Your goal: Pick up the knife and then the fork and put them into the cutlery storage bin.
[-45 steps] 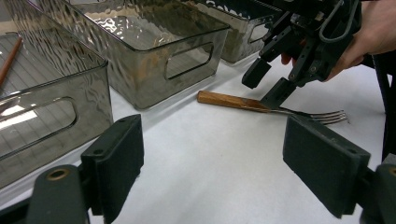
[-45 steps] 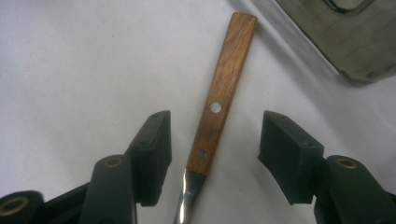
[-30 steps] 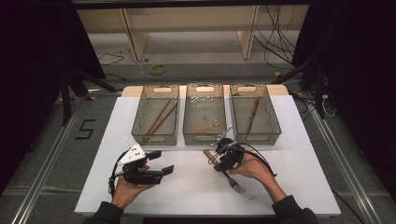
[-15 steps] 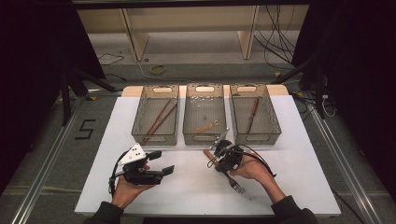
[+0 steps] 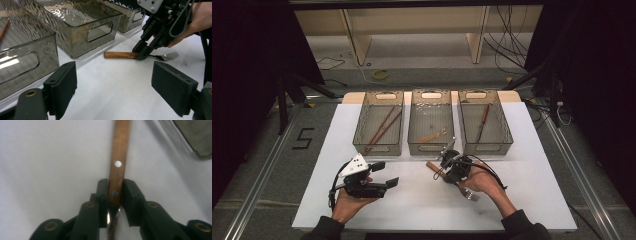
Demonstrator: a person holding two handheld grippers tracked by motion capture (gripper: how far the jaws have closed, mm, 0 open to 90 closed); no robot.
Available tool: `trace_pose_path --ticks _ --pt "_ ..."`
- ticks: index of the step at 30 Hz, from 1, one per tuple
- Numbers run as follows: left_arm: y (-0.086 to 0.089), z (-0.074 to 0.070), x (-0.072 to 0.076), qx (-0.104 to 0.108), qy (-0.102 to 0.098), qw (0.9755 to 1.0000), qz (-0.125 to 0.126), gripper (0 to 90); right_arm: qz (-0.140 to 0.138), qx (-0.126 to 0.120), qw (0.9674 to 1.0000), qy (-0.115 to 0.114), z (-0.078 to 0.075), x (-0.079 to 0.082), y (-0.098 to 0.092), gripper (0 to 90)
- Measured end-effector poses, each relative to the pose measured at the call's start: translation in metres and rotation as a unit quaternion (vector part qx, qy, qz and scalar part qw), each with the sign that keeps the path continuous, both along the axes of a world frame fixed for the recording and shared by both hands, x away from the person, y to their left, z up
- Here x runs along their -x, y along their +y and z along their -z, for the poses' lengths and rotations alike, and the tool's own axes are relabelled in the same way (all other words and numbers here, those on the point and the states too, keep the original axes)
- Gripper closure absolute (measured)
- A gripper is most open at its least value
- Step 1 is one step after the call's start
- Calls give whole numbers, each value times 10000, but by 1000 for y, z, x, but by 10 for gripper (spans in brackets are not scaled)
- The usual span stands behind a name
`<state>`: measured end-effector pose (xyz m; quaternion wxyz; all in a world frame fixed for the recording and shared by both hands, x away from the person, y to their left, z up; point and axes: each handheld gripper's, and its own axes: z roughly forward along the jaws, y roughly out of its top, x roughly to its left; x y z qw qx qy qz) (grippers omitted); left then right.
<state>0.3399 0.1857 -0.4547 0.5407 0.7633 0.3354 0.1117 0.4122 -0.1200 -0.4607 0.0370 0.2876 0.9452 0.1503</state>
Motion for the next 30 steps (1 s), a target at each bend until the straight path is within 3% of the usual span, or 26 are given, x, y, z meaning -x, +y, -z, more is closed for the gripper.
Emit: trace_pose_path --ticks 5,22,30 --pt "0 0 0 -15 -4 10000 6 200 -33 4 10000 -24 0 1 0 780" --pt "1 0 0 -16 8 10000 15 201 5 -325 9994 -75 -7 -3 -11 781" --pt "1 0 -1 15 16 10000 4 201 143 -674 9976 -118 -21 -4 -20 781"
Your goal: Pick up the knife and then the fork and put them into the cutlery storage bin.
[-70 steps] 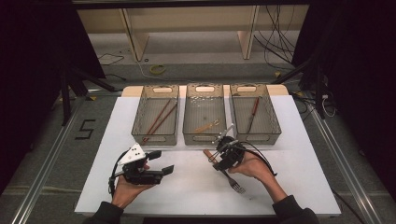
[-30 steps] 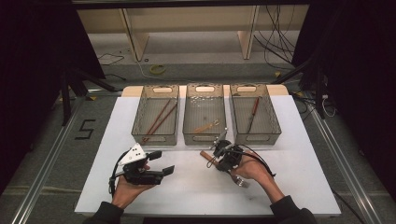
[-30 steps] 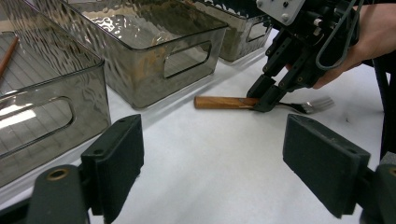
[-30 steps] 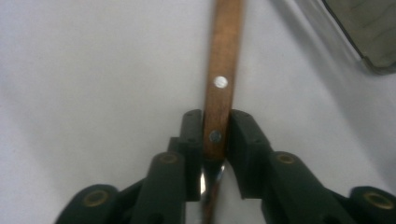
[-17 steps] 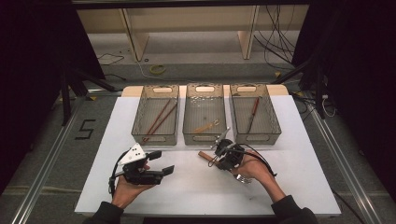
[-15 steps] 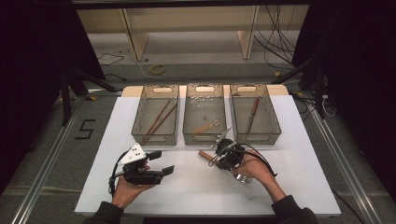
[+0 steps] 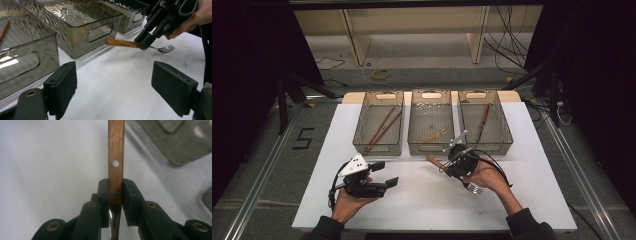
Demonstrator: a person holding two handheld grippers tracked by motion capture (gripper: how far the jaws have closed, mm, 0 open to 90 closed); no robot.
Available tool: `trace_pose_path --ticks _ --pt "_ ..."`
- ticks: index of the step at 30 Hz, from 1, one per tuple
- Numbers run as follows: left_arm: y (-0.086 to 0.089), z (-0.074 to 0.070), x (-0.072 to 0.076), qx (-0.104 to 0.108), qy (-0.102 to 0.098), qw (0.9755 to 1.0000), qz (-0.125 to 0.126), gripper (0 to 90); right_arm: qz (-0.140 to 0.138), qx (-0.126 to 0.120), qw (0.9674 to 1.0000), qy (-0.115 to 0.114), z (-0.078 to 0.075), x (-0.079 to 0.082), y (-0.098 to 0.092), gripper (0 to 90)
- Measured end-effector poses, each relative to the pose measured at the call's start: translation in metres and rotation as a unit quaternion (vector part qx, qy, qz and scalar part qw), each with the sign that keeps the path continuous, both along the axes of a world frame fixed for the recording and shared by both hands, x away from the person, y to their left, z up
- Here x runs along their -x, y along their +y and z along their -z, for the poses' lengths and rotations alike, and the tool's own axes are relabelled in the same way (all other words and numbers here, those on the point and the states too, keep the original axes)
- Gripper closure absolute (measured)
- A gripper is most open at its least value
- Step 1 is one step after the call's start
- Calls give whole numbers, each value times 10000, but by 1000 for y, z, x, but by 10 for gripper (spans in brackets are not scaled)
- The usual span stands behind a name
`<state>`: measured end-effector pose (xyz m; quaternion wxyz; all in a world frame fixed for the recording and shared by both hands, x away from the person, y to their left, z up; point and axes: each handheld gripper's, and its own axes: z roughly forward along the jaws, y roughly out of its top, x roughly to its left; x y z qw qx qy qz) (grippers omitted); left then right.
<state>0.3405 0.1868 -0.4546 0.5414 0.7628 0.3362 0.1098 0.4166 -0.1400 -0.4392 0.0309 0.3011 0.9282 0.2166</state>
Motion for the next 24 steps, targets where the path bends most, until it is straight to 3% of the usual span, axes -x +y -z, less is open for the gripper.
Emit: trace_pose_path --ticks 11,24 --pt "1 0 -1 77 33 10000 -9 200 168 -516 9981 -274 -30 -3 -21 780" --pt "1 1 -1 116 45 9999 -29 200 476 -797 9942 -543 -54 -14 -42 780"
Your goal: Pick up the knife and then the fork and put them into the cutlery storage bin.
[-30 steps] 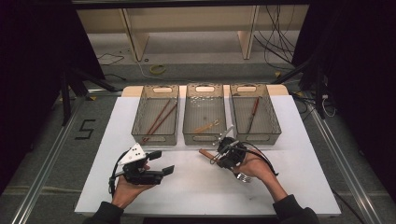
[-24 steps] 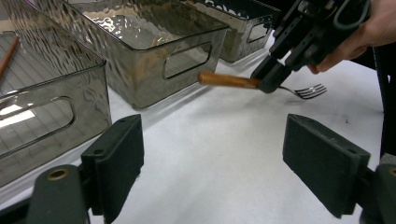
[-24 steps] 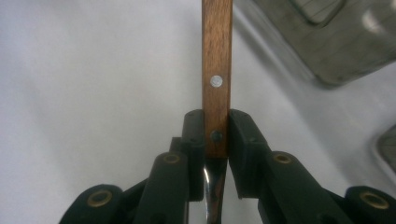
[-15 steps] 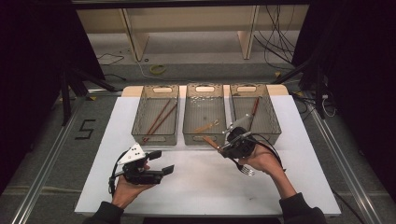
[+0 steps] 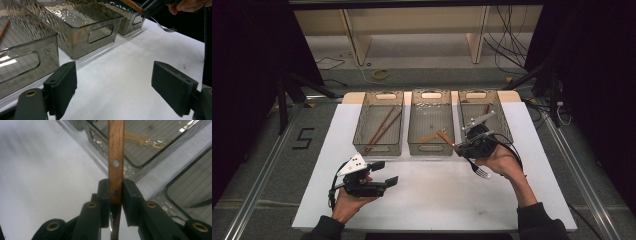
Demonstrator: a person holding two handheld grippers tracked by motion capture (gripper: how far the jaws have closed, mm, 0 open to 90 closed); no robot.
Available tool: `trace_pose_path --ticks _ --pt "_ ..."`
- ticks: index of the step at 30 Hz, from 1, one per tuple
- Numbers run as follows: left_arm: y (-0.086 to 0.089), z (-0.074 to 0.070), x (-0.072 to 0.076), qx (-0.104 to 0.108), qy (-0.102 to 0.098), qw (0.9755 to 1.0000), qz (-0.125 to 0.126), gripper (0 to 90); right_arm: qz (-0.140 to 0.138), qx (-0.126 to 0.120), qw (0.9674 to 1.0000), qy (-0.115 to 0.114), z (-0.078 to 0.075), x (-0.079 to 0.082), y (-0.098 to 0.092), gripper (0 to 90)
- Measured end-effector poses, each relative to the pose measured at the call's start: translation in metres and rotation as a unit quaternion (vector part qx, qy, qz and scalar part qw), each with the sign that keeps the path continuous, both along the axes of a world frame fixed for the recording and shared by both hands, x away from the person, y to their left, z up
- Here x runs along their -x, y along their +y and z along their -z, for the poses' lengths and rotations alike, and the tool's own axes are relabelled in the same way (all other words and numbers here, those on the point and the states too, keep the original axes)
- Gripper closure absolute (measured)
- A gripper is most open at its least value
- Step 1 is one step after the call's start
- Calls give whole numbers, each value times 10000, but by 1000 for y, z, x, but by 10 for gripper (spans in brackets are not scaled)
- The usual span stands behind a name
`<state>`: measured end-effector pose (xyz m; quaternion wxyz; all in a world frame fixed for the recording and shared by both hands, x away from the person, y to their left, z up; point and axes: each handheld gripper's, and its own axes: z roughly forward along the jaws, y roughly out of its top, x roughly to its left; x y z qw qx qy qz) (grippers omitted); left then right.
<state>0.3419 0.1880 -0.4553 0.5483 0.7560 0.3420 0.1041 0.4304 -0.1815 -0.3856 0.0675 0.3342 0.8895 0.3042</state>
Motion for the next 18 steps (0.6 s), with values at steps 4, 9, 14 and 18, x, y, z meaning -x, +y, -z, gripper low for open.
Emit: trace_pose_path --ticks 4,9,14,18 --pt "0 0 0 7 -1 10000 -1 200 69 -21 10000 -55 -5 -4 -4 780" --pt "0 0 0 9 0 10000 -2 200 121 -66 9998 -143 -12 -8 -7 780" --pt "0 0 0 17 -2 10000 -3 200 229 -95 9995 -189 -19 -13 -11 780" --pt "0 0 0 38 -1 10000 -6 200 307 -99 9992 -235 -22 -19 -15 780"
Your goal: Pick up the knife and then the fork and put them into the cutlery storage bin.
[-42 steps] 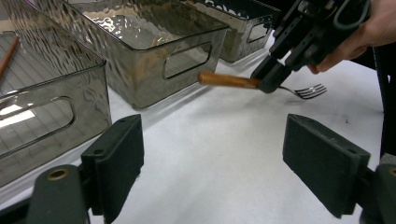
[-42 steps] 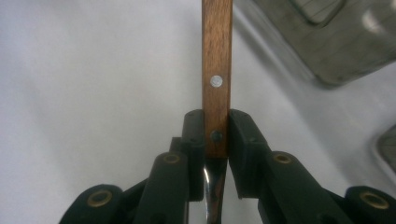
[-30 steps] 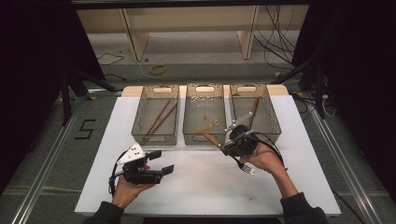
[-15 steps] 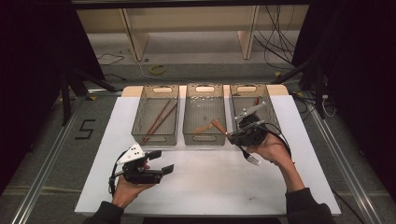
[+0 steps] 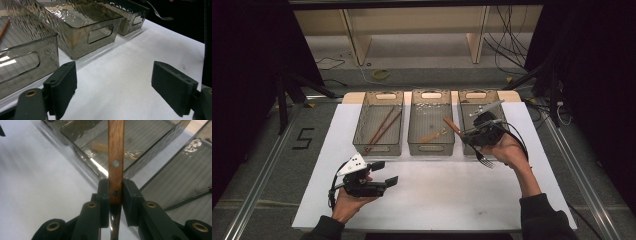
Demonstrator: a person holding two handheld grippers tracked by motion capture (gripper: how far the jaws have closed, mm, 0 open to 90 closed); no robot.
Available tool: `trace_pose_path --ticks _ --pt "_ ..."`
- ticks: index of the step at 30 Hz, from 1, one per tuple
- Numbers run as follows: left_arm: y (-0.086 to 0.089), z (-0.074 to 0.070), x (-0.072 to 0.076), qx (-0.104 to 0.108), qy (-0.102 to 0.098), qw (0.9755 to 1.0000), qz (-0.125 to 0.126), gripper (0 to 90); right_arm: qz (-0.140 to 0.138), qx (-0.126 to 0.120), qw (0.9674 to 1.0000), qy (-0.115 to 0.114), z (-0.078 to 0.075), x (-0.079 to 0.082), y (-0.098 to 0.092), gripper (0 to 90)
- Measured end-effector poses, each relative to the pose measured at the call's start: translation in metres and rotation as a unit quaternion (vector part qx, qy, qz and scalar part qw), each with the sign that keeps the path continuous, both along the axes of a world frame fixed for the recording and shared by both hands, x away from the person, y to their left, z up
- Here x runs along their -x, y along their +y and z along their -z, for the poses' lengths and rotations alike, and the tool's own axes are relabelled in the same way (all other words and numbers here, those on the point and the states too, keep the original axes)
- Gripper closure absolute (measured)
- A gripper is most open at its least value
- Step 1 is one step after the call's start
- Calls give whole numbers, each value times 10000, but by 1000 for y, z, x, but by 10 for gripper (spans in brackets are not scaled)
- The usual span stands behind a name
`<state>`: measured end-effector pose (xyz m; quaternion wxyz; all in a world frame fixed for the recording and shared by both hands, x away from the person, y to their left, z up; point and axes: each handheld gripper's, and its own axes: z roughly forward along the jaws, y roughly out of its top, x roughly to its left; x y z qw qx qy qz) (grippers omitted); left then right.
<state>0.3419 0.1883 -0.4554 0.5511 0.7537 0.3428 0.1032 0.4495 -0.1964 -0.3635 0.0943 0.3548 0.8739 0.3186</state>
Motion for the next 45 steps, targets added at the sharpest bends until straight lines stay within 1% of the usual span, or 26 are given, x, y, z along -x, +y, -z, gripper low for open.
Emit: trace_pose_path --ticks 1,6,11,15,18,20,24,27,28,33,42,45 --pt "0 0 0 6 2 10000 0 200 39 -9 10000 28 -1 -1 -1 780" --pt "0 0 0 6 0 10000 2 200 129 -64 9999 -6 -6 -8 -5 780" --pt "0 0 0 7 1 10000 2 200 163 -82 9998 -73 -12 -12 -7 780" --pt "0 0 0 7 -2 10000 3 200 257 -124 9995 -94 -17 -18 -9 780" --pt "0 0 0 9 0 10000 2 199 333 -170 9993 -90 -18 -24 -12 779" --pt "0 0 0 7 -1 10000 -4 199 388 -262 9989 -82 -18 -28 -15 780" --pt "0 0 0 13 7 10000 1 199 501 -337 9982 -62 -17 -35 -18 780" --pt "0 0 0 11 5 10000 2 199 588 -364 9976 -11 -17 -38 -19 780" --pt "0 0 0 12 7 10000 3 200 612 -357 9975 -30 -17 -40 -20 780" --pt "0 0 0 12 9 10000 2 199 759 -425 9962 -73 -20 -47 -25 781" --pt "0 0 0 17 14 10000 3 199 1122 -488 9924 -158 -22 -62 -37 780" --pt "0 0 0 19 13 10000 5 199 1248 -510 9906 -223 -21 -66 -41 779"
